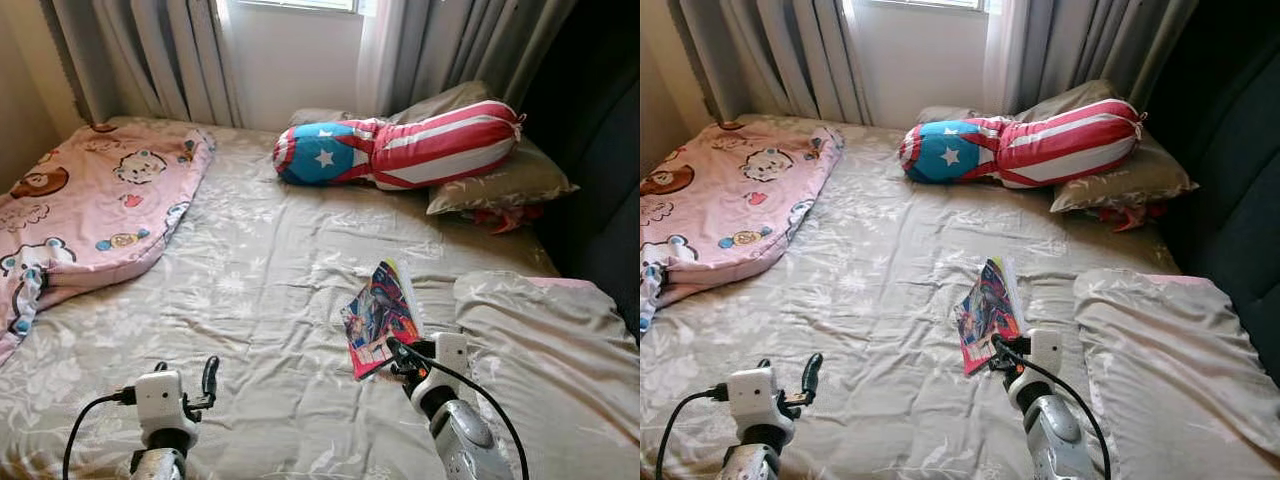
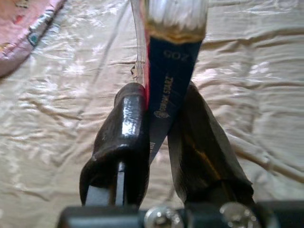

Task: Clean up the room

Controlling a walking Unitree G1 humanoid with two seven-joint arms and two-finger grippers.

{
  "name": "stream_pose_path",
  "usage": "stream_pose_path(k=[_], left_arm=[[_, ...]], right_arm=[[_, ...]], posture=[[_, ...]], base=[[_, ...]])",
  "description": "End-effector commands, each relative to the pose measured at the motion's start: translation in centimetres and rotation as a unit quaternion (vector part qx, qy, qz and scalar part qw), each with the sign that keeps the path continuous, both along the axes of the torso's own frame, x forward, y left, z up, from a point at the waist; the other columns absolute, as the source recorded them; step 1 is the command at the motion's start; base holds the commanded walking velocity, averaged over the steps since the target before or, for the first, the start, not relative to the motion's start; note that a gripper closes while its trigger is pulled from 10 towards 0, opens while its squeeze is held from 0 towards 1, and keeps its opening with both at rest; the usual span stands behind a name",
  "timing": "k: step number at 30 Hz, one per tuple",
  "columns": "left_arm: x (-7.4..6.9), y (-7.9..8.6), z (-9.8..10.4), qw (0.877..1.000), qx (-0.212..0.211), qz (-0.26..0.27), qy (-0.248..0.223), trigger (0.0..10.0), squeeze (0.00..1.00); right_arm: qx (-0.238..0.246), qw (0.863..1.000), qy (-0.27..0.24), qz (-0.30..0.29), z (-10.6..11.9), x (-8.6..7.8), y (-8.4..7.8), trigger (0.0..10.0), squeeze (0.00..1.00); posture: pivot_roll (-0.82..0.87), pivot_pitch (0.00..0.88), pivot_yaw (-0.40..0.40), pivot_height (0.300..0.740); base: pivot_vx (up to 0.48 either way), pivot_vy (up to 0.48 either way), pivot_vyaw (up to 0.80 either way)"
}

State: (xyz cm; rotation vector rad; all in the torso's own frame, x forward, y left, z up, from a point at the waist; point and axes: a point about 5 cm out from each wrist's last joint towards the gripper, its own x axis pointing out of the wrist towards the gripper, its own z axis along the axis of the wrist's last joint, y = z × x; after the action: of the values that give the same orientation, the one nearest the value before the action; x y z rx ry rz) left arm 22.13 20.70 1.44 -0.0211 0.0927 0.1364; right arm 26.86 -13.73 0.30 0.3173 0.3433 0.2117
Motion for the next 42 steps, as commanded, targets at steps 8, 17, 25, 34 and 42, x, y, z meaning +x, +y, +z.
stream_pose_path(k=[8, 17, 25, 34, 42], left_arm=[[0.08, -0.58, 0.01, 1.000, 0.012, -0.023, 0.013, 10.0, 0.00], [0.15, -0.55, 0.18, 1.000, 0.014, -0.023, 0.015, 10.0, 0.00], [0.23, -0.58, 0.33, 0.999, 0.016, -0.023, 0.017, 10.0, 0.00], [0.34, -0.68, 0.47, 0.999, 0.017, -0.022, 0.019, 10.0, 0.00], [0.80, -0.64, 0.83, 0.999, 0.019, -0.025, 0.015, 10.0, 0.00]], right_arm=[[-0.008, 0.999, -0.027, -0.021, 0.82, 0.41, -0.76, 10.0, 0.00], [-0.017, 1.000, -0.015, -0.007, 0.58, 0.48, -0.17, 10.0, 0.00], [-0.016, 1.000, -0.017, -0.012, 0.53, 0.30, -0.42, 10.0, 0.00], [-0.014, 1.000, -0.012, -0.010, 0.47, 0.36, -0.21, 10.0, 0.00], [-0.009, 1.000, -0.011, -0.009, 0.48, 0.35, -0.11, 10.0, 0.00]], posture=[[0.04, 0.000, -0.069, 0.698], [0.04, 0.000, -0.071, 0.669], [0.04, 0.000, -0.072, 0.669], [0.05, 0.008, -0.072, 0.669], [0.05, 0.011, -0.070, 0.669]], base=[[0.000, 0.000, 0.00], [0.000, 0.000, 0.00], [0.000, 0.000, 0.00], [0.000, 0.000, 0.00], [0.000, 0.000, 0.00]])
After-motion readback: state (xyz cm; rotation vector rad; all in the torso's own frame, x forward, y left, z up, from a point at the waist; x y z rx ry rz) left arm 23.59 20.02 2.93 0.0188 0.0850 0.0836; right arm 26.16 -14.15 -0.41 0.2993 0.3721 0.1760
